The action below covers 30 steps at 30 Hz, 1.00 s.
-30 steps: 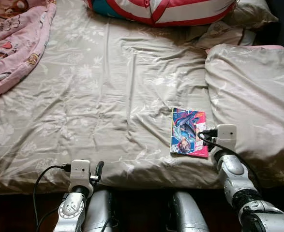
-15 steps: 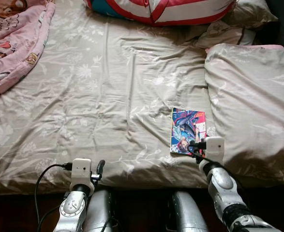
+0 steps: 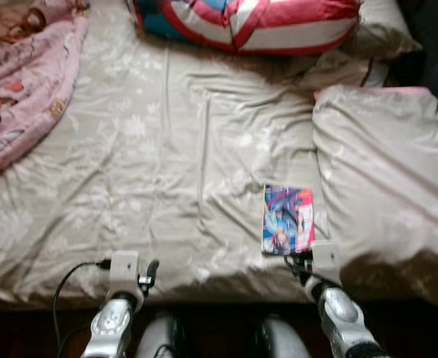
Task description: Clean up the room
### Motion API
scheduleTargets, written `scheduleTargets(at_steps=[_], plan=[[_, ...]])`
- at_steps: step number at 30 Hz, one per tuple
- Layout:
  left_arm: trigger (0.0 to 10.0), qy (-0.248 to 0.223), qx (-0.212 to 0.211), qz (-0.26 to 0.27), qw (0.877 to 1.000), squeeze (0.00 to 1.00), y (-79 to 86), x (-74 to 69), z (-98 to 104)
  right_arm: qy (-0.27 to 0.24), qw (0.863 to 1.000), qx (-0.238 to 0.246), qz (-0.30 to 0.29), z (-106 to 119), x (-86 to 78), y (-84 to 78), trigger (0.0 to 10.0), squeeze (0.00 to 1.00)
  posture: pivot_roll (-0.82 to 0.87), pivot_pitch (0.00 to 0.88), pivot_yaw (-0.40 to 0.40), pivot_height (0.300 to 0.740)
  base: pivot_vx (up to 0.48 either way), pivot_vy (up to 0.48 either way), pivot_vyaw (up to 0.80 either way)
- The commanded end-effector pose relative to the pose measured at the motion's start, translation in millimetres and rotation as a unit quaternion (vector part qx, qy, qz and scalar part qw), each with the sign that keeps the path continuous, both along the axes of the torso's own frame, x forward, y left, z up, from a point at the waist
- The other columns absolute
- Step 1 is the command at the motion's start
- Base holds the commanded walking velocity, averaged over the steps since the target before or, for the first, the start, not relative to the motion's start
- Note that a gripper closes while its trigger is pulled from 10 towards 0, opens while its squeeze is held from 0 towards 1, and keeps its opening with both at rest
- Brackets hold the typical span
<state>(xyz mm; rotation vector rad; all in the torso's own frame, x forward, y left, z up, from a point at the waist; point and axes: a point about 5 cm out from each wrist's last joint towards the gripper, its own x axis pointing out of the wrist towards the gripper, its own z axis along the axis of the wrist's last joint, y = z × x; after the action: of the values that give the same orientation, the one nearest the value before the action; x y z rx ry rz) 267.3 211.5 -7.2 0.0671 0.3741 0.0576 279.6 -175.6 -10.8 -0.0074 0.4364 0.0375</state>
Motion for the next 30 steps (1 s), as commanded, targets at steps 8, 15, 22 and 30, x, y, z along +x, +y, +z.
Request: scheduleTargets(at_steps=[8, 15, 22, 30], plan=[[10.0, 0.161, -0.016, 0.032, 0.986, 0.00, 5.4, -47.7, -47, 0.154, 0.986, 0.001, -0.064, -48, -56.0, -18.4, 10.0, 0.00, -0.02, 0.190, -0.062, 0.740, 0.000, 0.000, 0.00], [10.0, 0.207, -0.007, 0.034, 0.978, 0.00, 1.4, -64.1, -59, 0.189, 0.979, -0.008, -0.080, -60, -77.8, -20.8, 10.0, 0.00, -0.03, 0.169, -0.064, 0.740, 0.000, 0.000, 0.00], [10.0, 0.215, -0.018, 0.042, 0.975, 0.00, -3.8, -68.0, -63, 0.218, 0.972, -0.002, -0.081, -70, -93.9, -17.2, 10.0, 0.00, -0.02, 0.149, -0.067, 0.740, 0.000, 0.000, 0.00], [10.0, 0.221, -0.015, 0.056, 0.973, 0.00, 1.3, -69.9, -63, 0.224, 0.972, -0.011, -0.075, -70, -94.6, -22.0, 10.0, 0.00, -0.02, 0.121, -0.067, 0.740, 0.000, 0.000, 0.00]])
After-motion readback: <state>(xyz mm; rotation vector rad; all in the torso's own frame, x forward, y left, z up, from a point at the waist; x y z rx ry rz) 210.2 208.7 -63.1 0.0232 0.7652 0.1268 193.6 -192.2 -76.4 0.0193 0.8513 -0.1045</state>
